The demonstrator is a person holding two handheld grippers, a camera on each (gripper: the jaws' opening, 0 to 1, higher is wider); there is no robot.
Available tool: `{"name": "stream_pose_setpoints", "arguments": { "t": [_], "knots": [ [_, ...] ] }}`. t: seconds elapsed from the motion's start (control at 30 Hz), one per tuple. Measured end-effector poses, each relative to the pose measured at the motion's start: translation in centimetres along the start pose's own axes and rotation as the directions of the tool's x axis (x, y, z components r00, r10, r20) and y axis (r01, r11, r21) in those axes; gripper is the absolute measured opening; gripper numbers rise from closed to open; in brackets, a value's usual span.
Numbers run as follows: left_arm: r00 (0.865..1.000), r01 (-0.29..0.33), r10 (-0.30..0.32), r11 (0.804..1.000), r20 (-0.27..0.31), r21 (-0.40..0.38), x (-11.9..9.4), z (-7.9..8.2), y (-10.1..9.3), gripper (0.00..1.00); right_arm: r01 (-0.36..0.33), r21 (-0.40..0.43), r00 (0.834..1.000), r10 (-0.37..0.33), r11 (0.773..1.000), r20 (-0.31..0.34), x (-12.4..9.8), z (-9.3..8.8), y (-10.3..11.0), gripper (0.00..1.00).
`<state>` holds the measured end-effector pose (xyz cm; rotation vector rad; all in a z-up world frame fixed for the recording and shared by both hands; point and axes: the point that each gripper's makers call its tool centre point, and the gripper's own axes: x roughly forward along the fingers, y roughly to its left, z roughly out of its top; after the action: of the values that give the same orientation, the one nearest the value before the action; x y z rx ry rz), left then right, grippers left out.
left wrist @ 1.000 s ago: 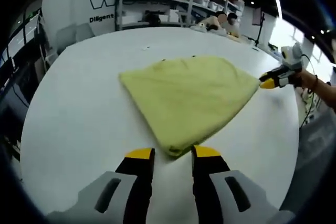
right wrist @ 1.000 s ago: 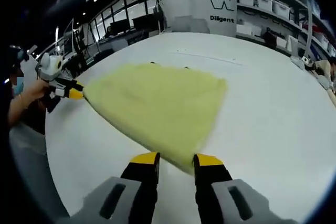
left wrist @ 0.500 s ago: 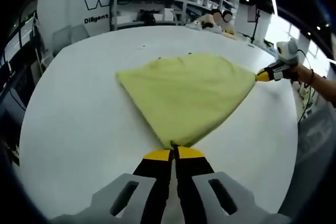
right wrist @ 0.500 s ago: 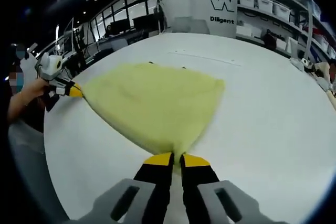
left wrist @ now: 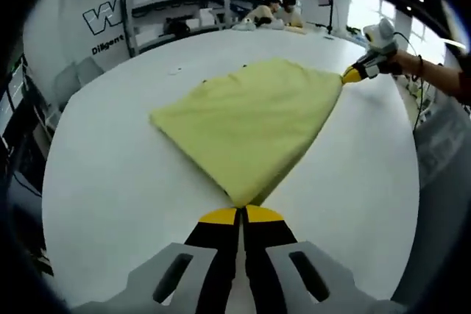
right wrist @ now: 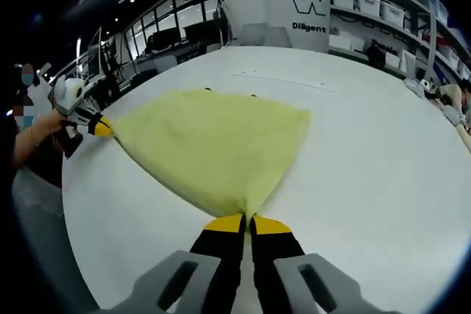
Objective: Fold the garment on the visible template until the final outline fits inside the template.
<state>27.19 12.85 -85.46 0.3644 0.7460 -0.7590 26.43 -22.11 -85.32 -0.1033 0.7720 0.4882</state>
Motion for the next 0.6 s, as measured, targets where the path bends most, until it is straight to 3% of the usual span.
{"name": "stream_pose_setpoints", "arguments": {
  "t": [0.6],
  "knots": [
    [0.999,0.041,-0.040,0.999,-0.026,0.030,-0.9,-1.0,-1.0,0.01,-0.027,-0.008,0.999,0.026,1.000,-0.035,-0.7,-0.9,1.0,0.00]
  ]
}}
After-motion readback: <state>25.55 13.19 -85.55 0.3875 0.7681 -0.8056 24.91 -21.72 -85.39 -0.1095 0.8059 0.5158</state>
